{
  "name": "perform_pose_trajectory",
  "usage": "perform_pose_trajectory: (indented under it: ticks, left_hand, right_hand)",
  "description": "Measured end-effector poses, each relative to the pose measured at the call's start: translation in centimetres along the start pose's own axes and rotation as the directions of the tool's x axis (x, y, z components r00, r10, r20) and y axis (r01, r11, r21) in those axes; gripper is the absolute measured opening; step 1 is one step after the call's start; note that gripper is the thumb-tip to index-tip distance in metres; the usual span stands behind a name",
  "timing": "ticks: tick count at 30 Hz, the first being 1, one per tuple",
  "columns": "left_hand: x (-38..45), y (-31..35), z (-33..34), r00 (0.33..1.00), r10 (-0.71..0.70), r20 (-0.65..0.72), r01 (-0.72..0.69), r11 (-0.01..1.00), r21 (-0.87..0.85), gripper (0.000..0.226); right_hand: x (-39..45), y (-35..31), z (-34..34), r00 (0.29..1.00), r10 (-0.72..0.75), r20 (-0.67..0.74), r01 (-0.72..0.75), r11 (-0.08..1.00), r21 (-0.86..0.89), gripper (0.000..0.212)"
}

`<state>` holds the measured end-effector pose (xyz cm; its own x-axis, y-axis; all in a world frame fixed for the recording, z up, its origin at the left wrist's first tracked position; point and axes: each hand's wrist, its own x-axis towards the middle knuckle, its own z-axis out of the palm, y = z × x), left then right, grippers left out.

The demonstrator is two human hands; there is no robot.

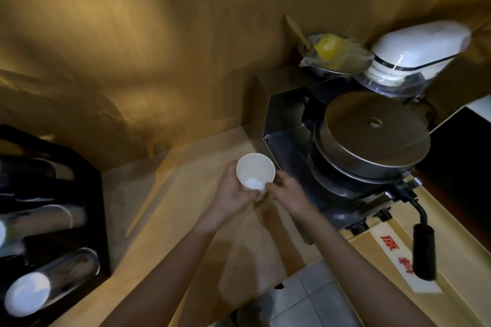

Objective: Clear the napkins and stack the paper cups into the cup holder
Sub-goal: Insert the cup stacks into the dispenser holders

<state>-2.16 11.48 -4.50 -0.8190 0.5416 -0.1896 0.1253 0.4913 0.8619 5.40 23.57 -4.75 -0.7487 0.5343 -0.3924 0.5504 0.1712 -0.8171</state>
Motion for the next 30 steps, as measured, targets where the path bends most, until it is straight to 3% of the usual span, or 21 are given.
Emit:
perform_pose_trajectory:
  ticks: [5,9,12,14,15,17,18,21,26,30]
  left_hand:
    - [-1.2,2.4,-2.0,0.985,-0.142,-0.1,0.12,0.973,-0.198,0.071]
    - [-3.4,4.7,-5.0,0.969,-0.128,-0.21,0.042,0.928,-0.371,0.049]
    - [-4.9,4.8,-7.2,0.938,-0.185,-0.292,-0.021,0.813,-0.582,0.024]
    - [-5.6,4.1,-8.4,0.913,-0.35,-0.211,0.046,0.6,-0.799,0.012]
    - [-5.8,3.6,-9.0,0.9,-0.43,-0.075,0.133,0.434,-0.891,0.018]
    - [-6.2,2.3,-10.0,0.869,-0.425,0.254,0.327,0.107,-0.939,0.052]
    - [-6.4,1.8,-10.4,0.864,-0.357,0.355,0.387,0.02,-0.922,0.069]
    - [-7.1,0.8,-11.0,0.893,-0.205,0.402,0.412,0.009,-0.911,0.082]
    - [-8.2,-0.4,-12.0,0.92,-0.269,0.285,0.289,-0.025,-0.957,0.064]
    - [-9.4,-0.7,-13.3,0.954,-0.251,0.163,0.185,0.068,-0.98,0.092]
  right_hand:
    - [-1.4,-2.7,0.3,0.998,-0.015,-0.056,0.026,0.98,0.198,0.043]
    - [-2.2,-5.1,0.3,0.995,-0.021,-0.102,0.064,0.893,0.445,0.029]
    - [-2.8,-6.6,0.5,0.999,-0.013,-0.042,0.035,0.811,0.584,0.027]
    - [-3.3,-7.5,1.1,0.998,-0.065,0.009,0.045,0.775,0.631,0.026]
    - [-3.6,-7.9,1.6,0.994,-0.111,0.019,0.074,0.771,0.633,0.025]
    - [-4.0,-8.1,2.8,0.97,-0.241,0.015,0.184,0.777,0.602,0.031]
    - [-4.2,-8.2,3.4,0.95,-0.313,0.016,0.248,0.784,0.569,0.036]
    - [-4.7,-8.1,5.1,0.894,-0.442,0.08,0.342,0.786,0.516,0.047]
    - [-4.8,-8.5,6.8,0.825,-0.513,0.235,0.346,0.789,0.507,0.043]
    - [-4.3,-9.3,6.8,0.847,-0.42,0.325,0.213,0.829,0.517,0.028]
